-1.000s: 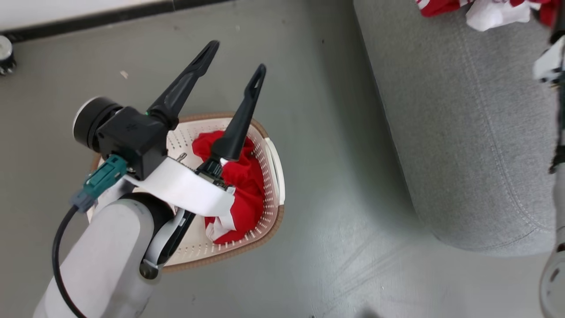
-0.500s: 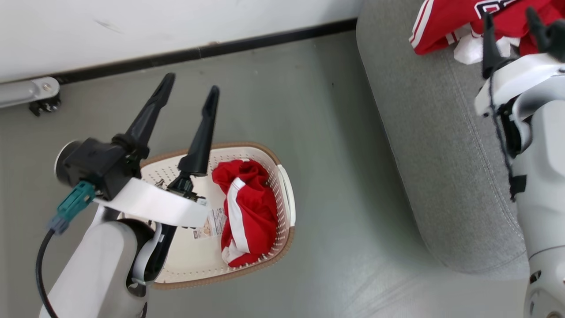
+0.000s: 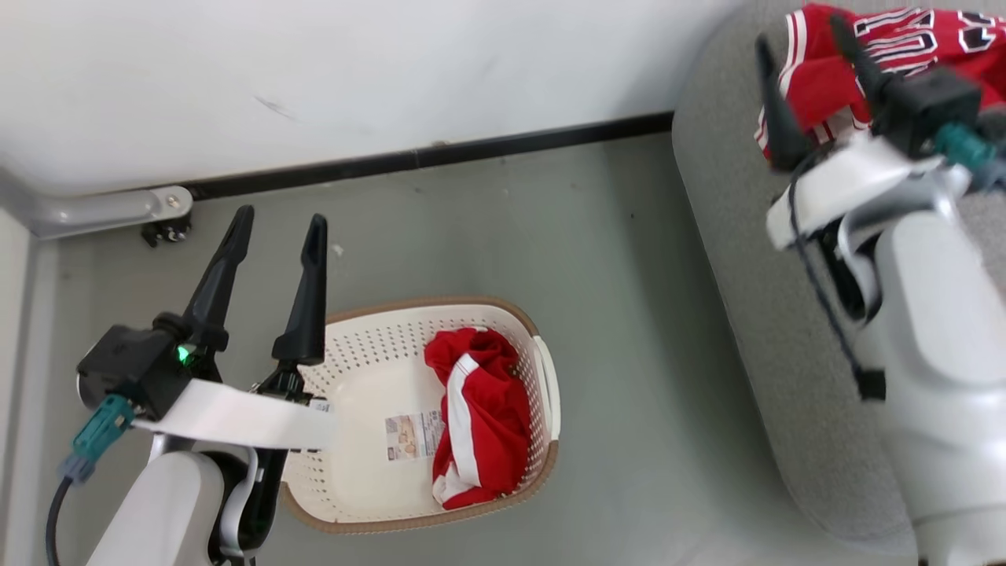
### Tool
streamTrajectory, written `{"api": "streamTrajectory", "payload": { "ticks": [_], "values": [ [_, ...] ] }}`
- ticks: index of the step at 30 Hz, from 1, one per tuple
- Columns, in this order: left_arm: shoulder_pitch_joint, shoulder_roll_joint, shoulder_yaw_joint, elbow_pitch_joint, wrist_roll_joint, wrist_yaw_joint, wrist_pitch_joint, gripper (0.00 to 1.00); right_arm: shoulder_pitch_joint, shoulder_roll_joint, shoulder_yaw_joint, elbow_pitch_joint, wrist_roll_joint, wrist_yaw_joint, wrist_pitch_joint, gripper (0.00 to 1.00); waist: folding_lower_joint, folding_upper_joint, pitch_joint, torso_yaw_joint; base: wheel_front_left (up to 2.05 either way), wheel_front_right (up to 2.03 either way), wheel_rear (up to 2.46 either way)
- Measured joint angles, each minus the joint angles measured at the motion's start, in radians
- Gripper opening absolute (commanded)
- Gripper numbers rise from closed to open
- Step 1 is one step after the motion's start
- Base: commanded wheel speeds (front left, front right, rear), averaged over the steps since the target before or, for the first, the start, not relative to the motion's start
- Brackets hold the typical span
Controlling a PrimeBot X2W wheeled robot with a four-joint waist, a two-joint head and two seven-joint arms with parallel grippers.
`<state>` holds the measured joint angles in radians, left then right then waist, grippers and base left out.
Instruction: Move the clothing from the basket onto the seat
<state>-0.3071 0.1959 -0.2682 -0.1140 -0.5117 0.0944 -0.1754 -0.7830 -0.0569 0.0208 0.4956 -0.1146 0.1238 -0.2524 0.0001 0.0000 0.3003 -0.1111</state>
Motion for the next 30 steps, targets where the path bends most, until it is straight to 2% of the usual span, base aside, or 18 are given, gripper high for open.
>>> {"api": "streamTrajectory", "payload": {
  "ticks": [6,19,30],
  "values": [
    [0.051,0.002,0.024,0.025,-0.004,0.0,-0.047,1.0,0.144,-0.001,0.054,-0.067,0.077,0.0,0.0,1.0,0.0,0.0,-0.047,0.03,0.0,0.0,0.0],
    [0.177,0.02,0.095,0.085,0.018,0.008,-0.074,1.0,0.368,0.0,0.057,-0.276,0.124,0.0,0.0,1.0,-0.0001,0.0,-0.144,0.076,0.0,0.0,0.0],
    [0.259,0.016,0.109,0.143,0.038,0.004,-0.074,1.0,0.546,0.005,-0.009,-0.389,0.141,0.0,0.0,1.0,0.0,0.0,-0.211,0.098,0.0,0.0,0.0]
  ]
}}
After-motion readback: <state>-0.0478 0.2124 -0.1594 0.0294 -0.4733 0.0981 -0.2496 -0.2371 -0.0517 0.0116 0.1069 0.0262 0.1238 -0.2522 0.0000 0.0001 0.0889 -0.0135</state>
